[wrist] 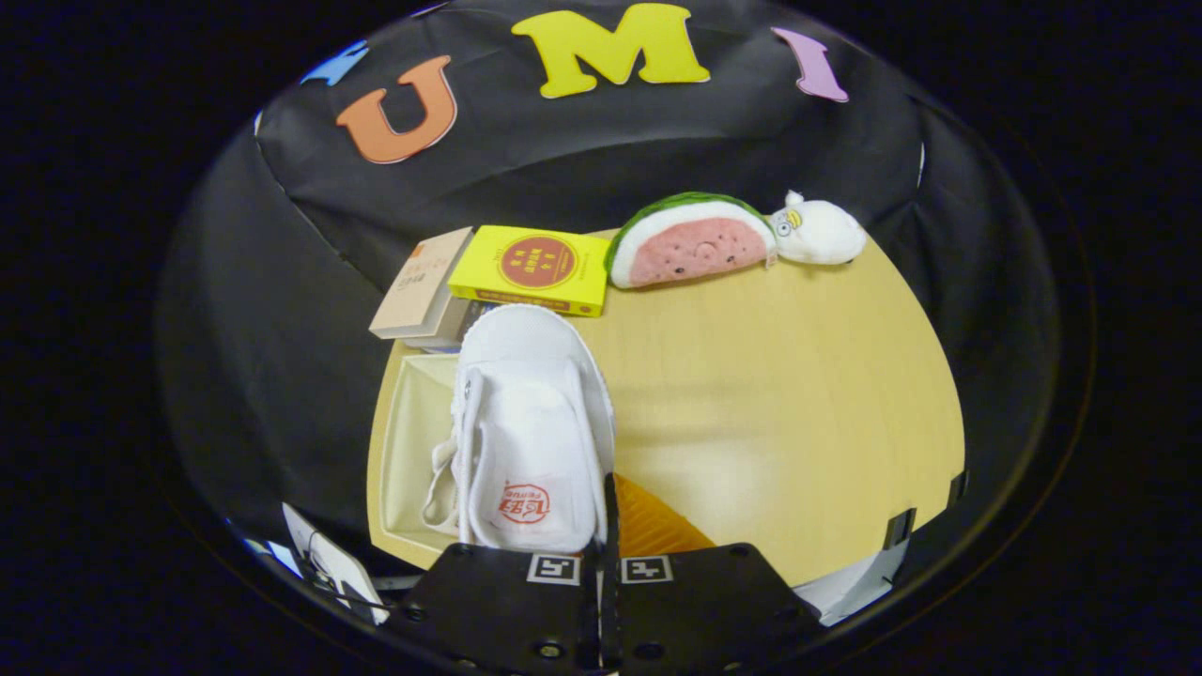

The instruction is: Open the storage box then place both shoes into the box .Put the left shoe in first, then the right shoe, with the right side of both shoes facing outward in a uniform manner.

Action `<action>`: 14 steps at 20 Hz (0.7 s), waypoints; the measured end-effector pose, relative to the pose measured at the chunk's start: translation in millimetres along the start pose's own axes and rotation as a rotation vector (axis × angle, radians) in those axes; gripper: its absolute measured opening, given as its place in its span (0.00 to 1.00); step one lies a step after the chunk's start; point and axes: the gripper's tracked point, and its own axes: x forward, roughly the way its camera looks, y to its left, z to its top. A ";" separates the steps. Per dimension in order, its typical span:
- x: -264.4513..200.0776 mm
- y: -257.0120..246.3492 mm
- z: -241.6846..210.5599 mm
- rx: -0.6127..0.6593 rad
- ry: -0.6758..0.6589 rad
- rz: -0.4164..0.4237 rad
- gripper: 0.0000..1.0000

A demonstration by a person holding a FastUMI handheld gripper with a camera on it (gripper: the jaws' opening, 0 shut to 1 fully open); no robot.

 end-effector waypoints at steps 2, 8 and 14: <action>13.6 29.3 -1.7 0.005 0.003 0.017 0.01; 77.1 70.9 -4.6 0.013 -0.047 -0.053 0.01; 117.9 57.6 -20.1 -0.067 -0.138 -0.230 0.01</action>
